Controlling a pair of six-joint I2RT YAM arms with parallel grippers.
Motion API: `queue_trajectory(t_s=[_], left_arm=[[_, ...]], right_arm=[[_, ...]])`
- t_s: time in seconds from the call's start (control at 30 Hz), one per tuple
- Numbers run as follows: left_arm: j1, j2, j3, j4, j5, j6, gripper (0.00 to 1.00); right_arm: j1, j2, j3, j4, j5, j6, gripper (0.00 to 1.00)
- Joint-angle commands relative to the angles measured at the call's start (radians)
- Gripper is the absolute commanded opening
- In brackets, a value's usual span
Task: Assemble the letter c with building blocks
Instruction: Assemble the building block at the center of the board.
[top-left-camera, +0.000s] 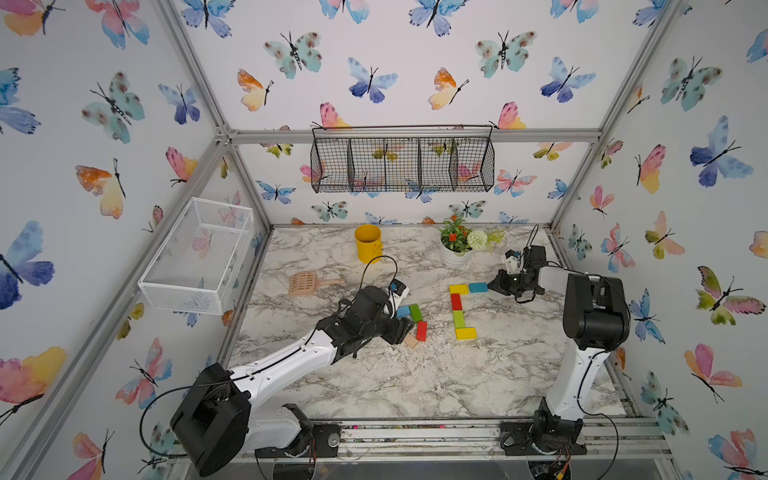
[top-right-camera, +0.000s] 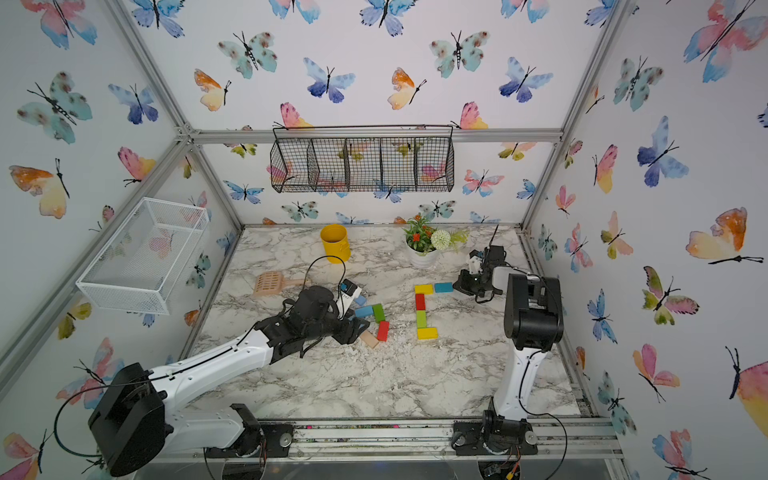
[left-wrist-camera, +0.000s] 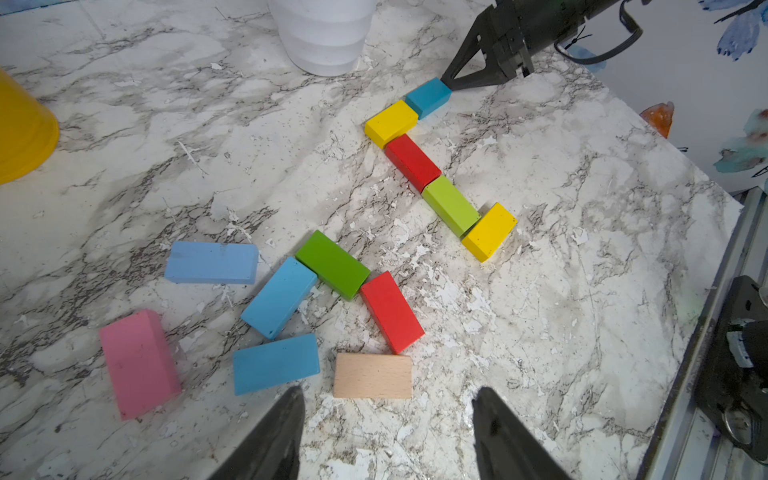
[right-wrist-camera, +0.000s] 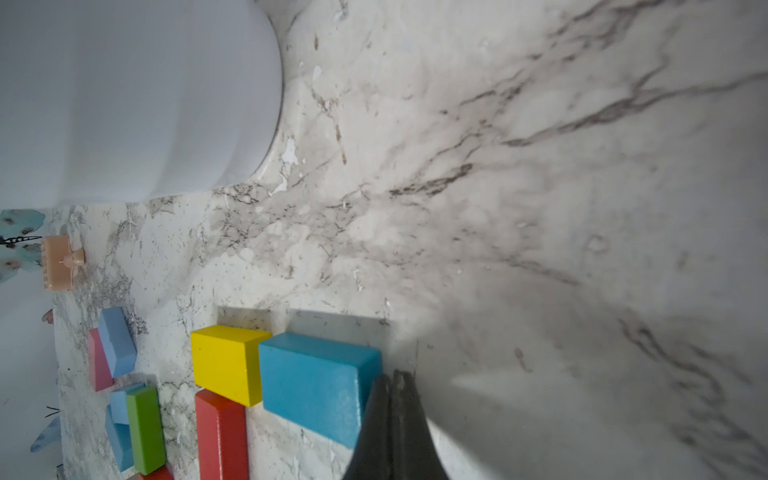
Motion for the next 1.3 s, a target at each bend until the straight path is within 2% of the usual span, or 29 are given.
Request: queue_trajectory(t_s=[0.0, 1.27], left_arm=[[-0.005, 0.006, 0.028, -0.015, -0.014, 0.013, 0.65], [-0.01, 0.014, 0.034, -0.018, -0.015, 0.016, 0.65]], right_arm=[[0.01, 0.021, 0.007, -0.025, -0.015, -0.015, 0.03], [0.023, 0.036, 0.041, -0.032, -0.029, -0.016, 0.05]])
